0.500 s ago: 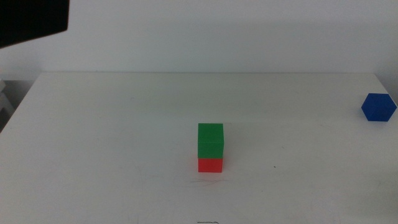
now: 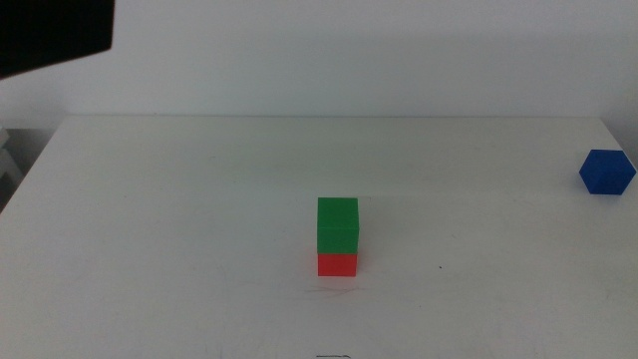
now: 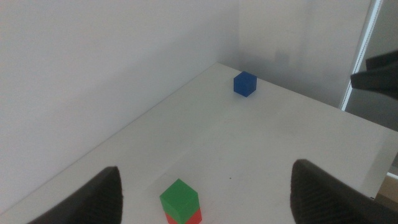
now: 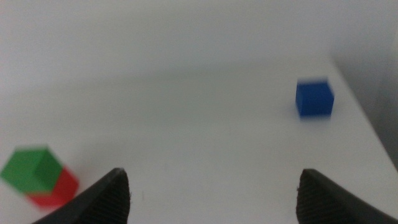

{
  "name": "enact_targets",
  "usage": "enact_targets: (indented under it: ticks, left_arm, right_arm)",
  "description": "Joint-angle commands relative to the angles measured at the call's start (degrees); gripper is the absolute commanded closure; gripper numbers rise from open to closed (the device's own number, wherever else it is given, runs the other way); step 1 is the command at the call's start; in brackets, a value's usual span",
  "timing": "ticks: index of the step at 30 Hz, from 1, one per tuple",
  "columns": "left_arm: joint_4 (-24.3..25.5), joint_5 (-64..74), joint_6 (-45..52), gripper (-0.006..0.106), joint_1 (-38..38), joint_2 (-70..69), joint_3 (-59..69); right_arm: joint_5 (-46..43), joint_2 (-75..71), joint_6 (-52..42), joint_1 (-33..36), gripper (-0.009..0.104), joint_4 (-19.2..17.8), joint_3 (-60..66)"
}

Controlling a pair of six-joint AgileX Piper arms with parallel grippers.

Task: Stack red cubes first, then green, then blue cubes in a specific spot.

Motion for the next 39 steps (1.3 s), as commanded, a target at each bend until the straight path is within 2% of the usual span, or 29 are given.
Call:
enact_targets:
  ticks: [1, 3, 6, 15, 22, 25, 29, 31, 39]
  left_arm:
    - [-1.8, -4.1, 0.0, 0.010, 0.1, 0.2, -1.1]
    - [-1.8, -4.1, 0.0, 0.010, 0.1, 0.2, -1.1]
    - [-1.8, -4.1, 0.0, 0.010, 0.1, 0.2, -1.1]
    - [-1.8, -4.1, 0.0, 0.010, 0.1, 0.2, -1.1]
    - [-1.8, -4.1, 0.0, 0.010, 0.1, 0.2, -1.1]
    - [-1.8, -4.1, 0.0, 0.010, 0.1, 0.2, -1.1]
    - [-1.8, -4.1, 0.0, 0.010, 0.1, 0.2, -1.1]
    - [-1.8, -4.1, 0.0, 0.010, 0.1, 0.2, -1.1]
    - [-1.8, -4.1, 0.0, 0.010, 0.1, 0.2, -1.1]
  right_arm:
    - [9.1, 8.3, -1.8, 0.1, 0.001, -1.8, -10.9]
    - [14.1, 14.4, -3.2, 0.1, 0.001, -3.4, -17.5]
    - [14.1, 21.0, -2.2, 0.1, 0.001, -3.0, -23.0]
    - [13.3, 32.4, -2.8, 0.1, 0.001, 6.2, -25.7]
    - [11.0, 36.7, -3.8, 0.1, 0.001, 7.1, -26.2]
    - [11.5, 39.9, -1.1, 0.1, 0.001, 5.1, -29.0]
    - [16.2, 47.6, 2.2, 0.0, 0.001, -1.6, -36.4]
    - [19.7, 52.3, 2.5, -0.3, 0.001, -3.8, -41.1]
    - [26.4, 70.5, -3.6, -7.3, 0.001, -4.0, -59.3]
